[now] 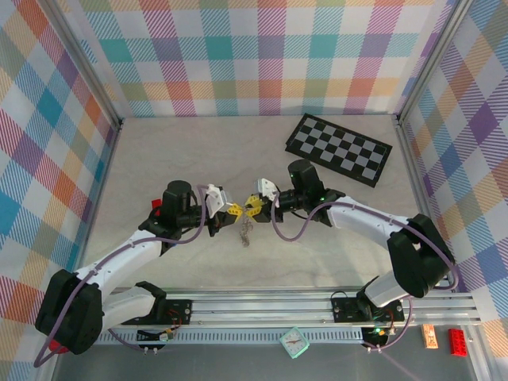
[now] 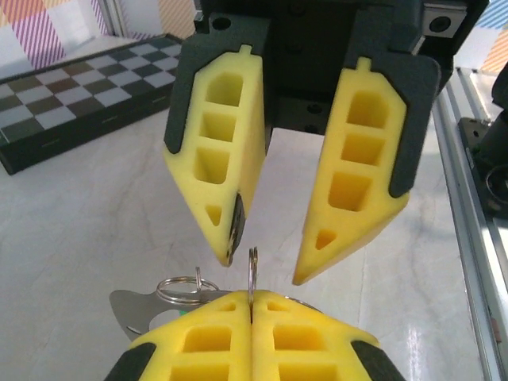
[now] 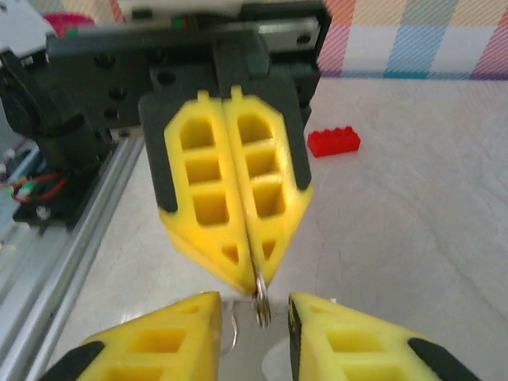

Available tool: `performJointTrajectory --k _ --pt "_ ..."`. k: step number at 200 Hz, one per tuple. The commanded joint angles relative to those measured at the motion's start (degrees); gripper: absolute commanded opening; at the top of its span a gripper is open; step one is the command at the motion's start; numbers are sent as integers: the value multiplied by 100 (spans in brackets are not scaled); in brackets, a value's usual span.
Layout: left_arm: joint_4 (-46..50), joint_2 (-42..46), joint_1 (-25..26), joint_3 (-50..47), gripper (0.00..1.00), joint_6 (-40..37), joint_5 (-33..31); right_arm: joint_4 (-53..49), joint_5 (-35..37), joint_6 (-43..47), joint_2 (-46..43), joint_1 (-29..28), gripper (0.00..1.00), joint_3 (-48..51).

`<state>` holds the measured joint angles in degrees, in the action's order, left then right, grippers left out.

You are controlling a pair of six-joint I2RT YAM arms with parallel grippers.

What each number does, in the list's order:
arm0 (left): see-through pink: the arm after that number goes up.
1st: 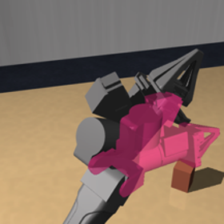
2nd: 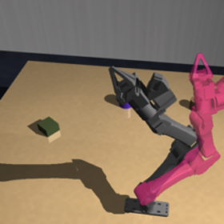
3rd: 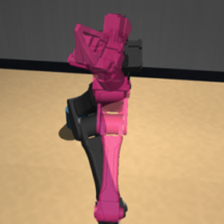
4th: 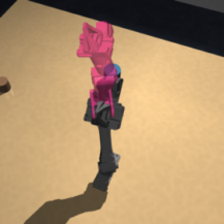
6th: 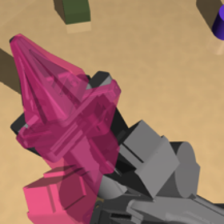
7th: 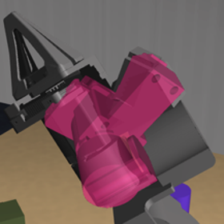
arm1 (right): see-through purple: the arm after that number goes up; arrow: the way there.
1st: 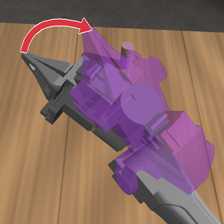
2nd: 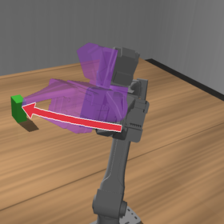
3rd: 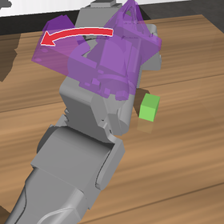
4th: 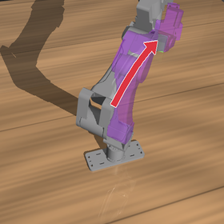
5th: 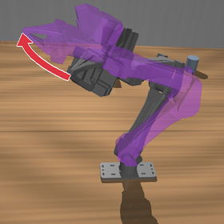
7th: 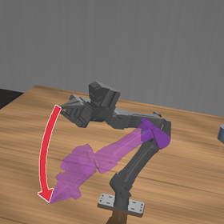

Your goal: Put the keys on the keyring

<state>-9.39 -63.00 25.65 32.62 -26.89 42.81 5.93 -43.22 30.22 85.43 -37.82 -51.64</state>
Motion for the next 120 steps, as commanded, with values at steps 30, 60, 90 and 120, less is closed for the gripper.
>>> performJointTrajectory --k 30,60,90,120 --pt "1677 155 223 868 0 -1268 -513 -1524 588 1075 -160 -138 27 -593" --pt "2094 98 359 1123 0 -1580 -670 -1453 720 1039 -158 -264 26 -686" --pt "2462 18 447 1387 0 -1805 -721 -1301 789 961 -211 -306 25 -697" --pt "2815 -107 493 1604 0 -1921 -747 -1291 585 947 -211 -373 22 -725"
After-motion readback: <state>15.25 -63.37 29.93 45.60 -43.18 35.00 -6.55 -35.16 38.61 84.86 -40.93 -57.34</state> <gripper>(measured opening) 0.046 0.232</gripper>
